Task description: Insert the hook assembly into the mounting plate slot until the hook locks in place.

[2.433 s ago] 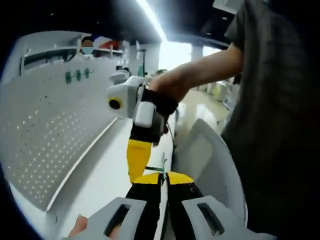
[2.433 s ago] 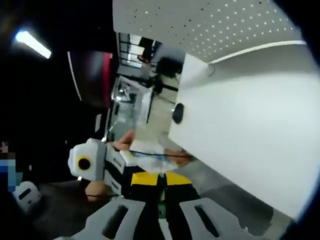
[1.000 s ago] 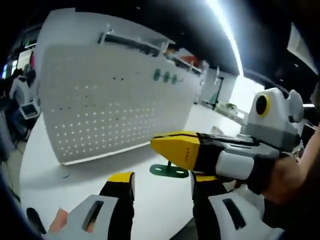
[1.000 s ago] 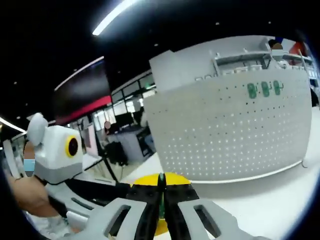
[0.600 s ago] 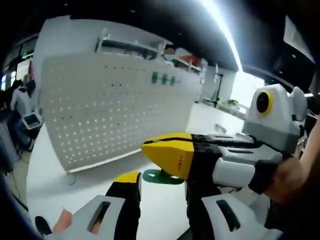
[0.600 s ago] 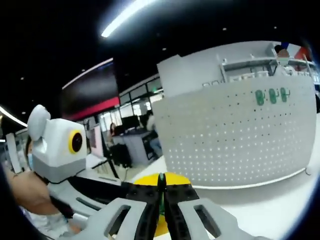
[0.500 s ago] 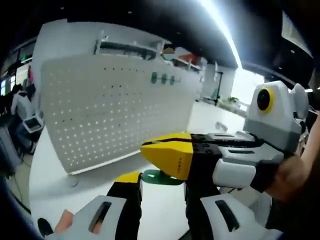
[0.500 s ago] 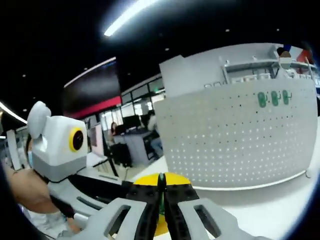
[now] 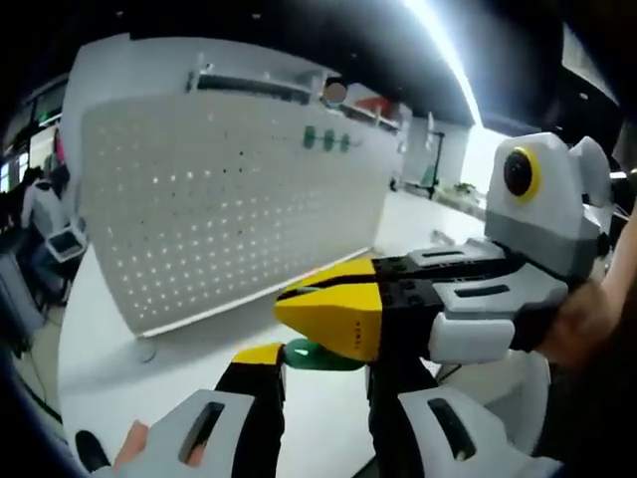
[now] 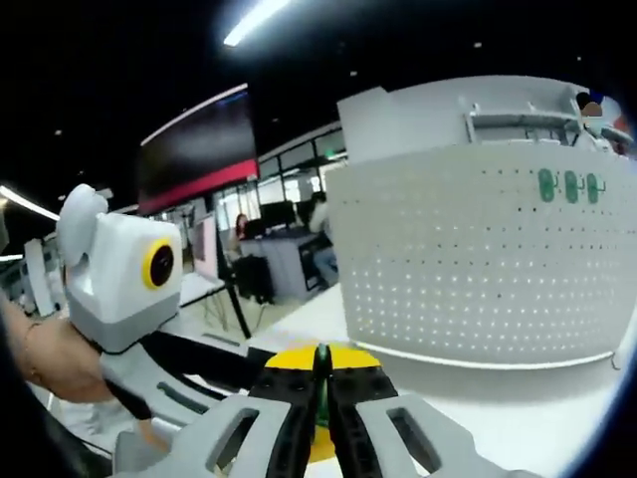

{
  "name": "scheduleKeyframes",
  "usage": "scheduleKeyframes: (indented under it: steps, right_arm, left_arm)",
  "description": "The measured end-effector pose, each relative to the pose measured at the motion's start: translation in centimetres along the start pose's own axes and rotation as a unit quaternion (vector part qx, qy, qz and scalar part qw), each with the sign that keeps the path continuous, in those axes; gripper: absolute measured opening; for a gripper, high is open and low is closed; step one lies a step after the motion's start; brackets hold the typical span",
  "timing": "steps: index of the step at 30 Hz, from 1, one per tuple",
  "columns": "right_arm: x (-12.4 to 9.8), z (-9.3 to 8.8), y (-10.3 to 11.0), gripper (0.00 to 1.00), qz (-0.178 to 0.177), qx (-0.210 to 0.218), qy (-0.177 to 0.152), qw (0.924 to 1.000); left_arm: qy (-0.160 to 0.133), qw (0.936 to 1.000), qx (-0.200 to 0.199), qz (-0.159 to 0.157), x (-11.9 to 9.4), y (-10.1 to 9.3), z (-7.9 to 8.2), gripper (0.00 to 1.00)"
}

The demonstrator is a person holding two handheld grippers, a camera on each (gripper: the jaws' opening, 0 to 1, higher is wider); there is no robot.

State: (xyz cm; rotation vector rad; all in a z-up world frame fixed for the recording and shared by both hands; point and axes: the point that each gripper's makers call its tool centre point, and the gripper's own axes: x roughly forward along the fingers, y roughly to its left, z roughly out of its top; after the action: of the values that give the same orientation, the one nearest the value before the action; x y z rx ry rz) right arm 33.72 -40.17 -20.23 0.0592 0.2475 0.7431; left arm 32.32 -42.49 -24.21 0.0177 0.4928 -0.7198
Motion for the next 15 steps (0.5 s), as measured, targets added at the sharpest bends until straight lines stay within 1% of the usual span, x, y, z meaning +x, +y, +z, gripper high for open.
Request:
scheduleKeyframes:
  steps: [8,10,12,15]
  right_arm:
    - [0.1,-0.9,-0.6,0.01,0.003,0.004,0.022,0.9997]
    - [0.2,-0.8,-0.6,0.02,0.006,0.007,0.024,0.9997]
    - [0.2,-0.7,-0.7,0.06,0.006,0.009,0.023,0.9997]
    - [0.1,-0.2,-0.8,0.06,0.010,0.019,0.023,0.9995]
  left_arm:
    - [0.014,0.9999,-0.002,-0.004,0.7,0.0,-0.8,0.31]
    - [0.019,0.9998,-0.002,-0.004,0.8,0.0,-1.0,0.31]
    - [0.022,0.9997,-0.002,-0.004,0.8,0.1,-1.3,0.31]
    - [0.022,0.9997,-0.004,-0.003,0.9,0.3,-1.5,0.31]
